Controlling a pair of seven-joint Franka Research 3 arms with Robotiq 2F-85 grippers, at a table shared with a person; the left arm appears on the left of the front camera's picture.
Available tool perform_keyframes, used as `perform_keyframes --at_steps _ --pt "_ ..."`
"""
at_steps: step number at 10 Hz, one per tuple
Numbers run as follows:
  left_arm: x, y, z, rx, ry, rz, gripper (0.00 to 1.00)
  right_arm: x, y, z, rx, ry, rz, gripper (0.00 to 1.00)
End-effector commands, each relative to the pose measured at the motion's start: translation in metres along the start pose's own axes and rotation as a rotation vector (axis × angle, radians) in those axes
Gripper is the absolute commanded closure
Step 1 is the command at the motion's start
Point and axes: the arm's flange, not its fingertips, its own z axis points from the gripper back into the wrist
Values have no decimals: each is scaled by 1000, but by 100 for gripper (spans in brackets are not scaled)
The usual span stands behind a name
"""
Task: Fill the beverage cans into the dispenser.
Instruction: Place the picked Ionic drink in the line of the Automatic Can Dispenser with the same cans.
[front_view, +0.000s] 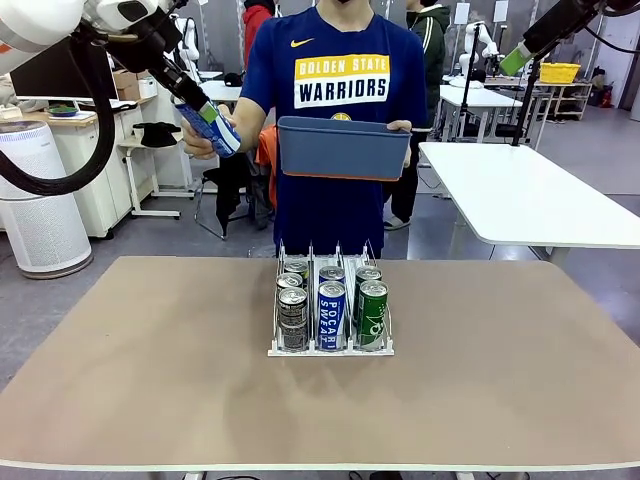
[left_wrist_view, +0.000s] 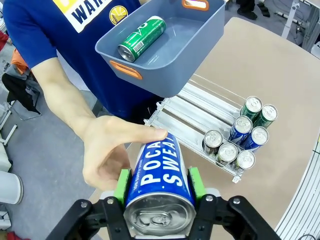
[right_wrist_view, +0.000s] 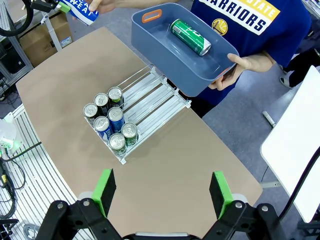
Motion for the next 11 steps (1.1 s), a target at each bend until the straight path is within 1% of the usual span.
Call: perform_keyframes --at_steps 1,11 --pt "-2 1 1 -3 -4 -3 100 0 0 0 0 0 0 0" --pt "-2 1 1 -3 -4 -3 100 0 0 0 0 0 0 0"
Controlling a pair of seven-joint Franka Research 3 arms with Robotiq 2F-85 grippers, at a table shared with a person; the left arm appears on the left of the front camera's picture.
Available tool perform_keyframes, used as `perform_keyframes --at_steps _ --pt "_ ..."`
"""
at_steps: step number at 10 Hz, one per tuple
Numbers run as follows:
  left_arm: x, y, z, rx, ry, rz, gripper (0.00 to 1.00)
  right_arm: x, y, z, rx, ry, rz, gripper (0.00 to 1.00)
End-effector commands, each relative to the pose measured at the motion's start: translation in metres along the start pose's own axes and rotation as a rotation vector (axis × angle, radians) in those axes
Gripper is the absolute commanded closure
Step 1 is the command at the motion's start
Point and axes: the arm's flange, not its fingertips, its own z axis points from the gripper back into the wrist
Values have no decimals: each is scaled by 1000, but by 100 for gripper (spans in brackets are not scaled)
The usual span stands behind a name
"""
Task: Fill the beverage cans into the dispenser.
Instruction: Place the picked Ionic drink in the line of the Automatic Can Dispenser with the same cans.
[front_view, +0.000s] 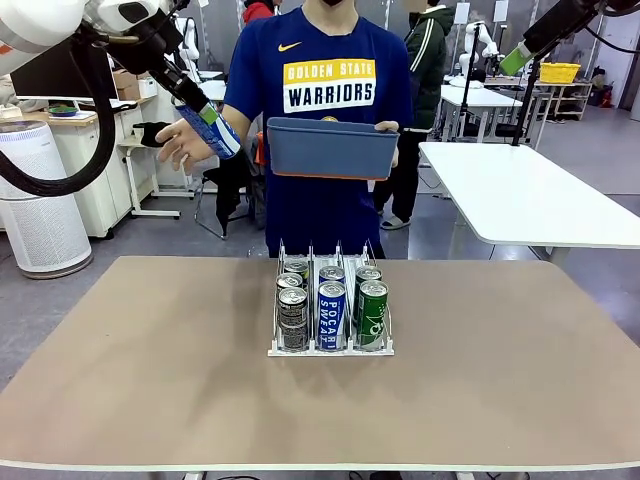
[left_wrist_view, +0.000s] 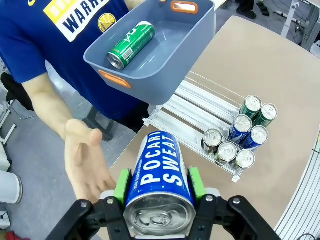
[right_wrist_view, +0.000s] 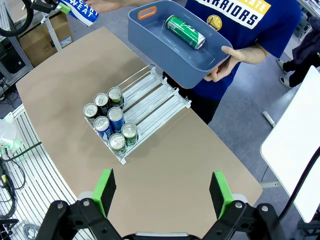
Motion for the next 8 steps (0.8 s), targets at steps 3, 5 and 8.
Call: perform_keyframes --at_steps 3,5,8 --pt "-1 1 2 1 -8 -3 100 0 0 0 0 0 0 0" --pt "-1 1 2 1 -8 -3 100 0 0 0 0 0 0 0" --pt "-1 1 2 1 -8 -3 100 0 0 0 0 0 0 0"
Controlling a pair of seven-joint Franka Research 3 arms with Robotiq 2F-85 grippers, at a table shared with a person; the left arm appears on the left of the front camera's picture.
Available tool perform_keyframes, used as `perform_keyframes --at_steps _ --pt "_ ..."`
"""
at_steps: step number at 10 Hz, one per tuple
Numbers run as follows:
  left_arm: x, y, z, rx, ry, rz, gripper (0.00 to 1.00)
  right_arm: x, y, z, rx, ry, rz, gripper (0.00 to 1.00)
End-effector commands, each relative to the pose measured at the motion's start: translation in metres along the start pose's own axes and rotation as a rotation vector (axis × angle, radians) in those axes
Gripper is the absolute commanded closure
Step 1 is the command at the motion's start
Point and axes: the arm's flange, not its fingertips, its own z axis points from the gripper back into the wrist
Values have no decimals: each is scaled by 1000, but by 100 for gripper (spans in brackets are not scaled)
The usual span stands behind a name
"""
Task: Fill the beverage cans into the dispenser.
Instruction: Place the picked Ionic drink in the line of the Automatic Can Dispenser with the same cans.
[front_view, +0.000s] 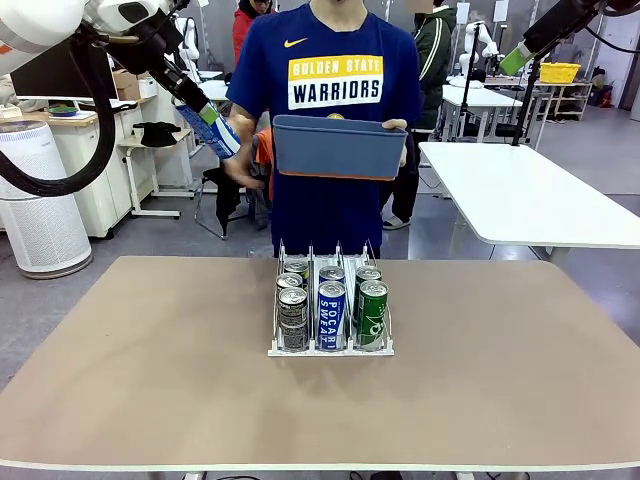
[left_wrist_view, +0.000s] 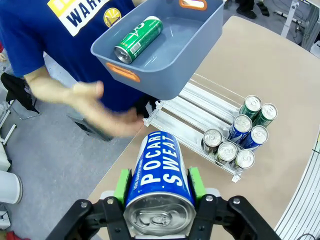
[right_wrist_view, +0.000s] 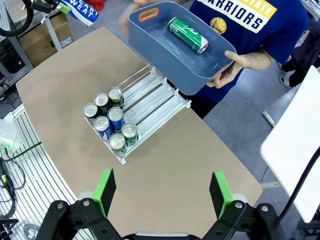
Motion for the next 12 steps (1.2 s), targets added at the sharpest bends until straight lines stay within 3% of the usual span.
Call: perform_keyframes --at_steps 1,8,9,10,12 --pt "-1 1 2 2 -8 -3 100 0 0 0 0 0 0 0" --pt "-1 1 2 2 -8 -3 100 0 0 0 0 0 0 0" --pt "0 0 0 0 0 0 43 0 0 0 0 0 0 0" --pt "0 -6 6 20 24 13 43 0 0 0 0 0 0 0" --pt "10 -27 7 83 52 177 43 0 0 0 0 0 0 0"
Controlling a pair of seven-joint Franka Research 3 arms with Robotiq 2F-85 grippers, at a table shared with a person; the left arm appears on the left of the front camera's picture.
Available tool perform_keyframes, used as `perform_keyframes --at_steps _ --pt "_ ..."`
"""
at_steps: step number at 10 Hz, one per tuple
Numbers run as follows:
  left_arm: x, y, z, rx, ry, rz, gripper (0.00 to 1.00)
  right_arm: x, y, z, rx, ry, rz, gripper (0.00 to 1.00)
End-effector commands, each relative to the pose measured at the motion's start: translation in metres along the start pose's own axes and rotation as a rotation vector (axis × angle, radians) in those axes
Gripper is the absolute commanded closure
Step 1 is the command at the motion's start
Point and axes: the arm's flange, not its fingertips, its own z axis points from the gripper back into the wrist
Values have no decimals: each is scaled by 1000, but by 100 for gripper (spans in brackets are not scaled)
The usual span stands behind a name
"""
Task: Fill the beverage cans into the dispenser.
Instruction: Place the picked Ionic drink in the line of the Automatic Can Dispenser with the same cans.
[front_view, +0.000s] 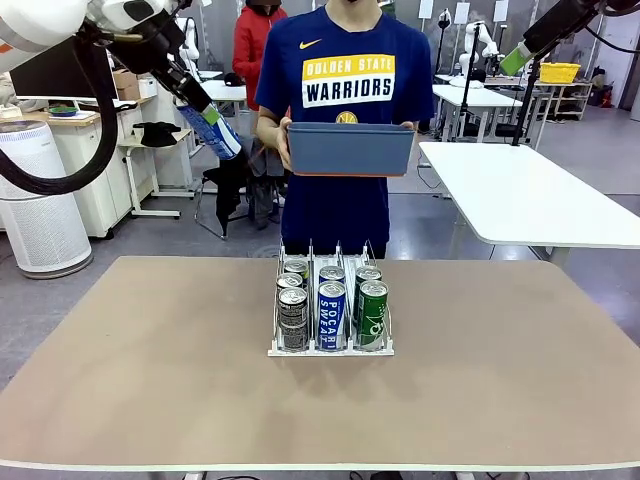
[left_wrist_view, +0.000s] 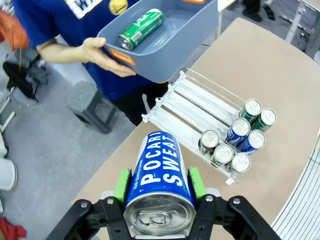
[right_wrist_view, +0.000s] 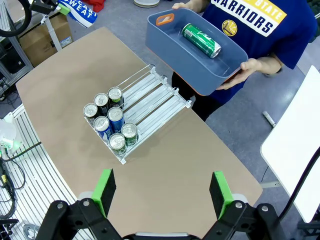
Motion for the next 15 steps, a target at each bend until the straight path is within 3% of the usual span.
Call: perform_keyframes --at_steps 1,4,7,8,11,12,13,14,15 --pt "1 -26 10 74 35 113 43 0 0 0 0 0 0 0" --pt "1 -75 2 101 49 134 43 0 0 0 0 0 0 0" --pt "2 -103 -16 -30 38 195 43 0 0 0 0 0 0 0" --pt "4 -94 -7 37 70 157 43 0 0 0 0 0 0 0" --pt "4 -94 -7 37 70 157 43 0 0 0 0 0 0 0" --pt "3 -100 -14 20 80 167 43 0 0 0 0 0 0 0" --pt "13 -106 -18 135 134 260 43 0 0 0 0 0 0 0" --pt "16 -123 -19 147 154 287 43 0 0 0 0 0 0 0" --pt "12 -143 -19 165 129 237 43 0 0 0 0 0 0 0"
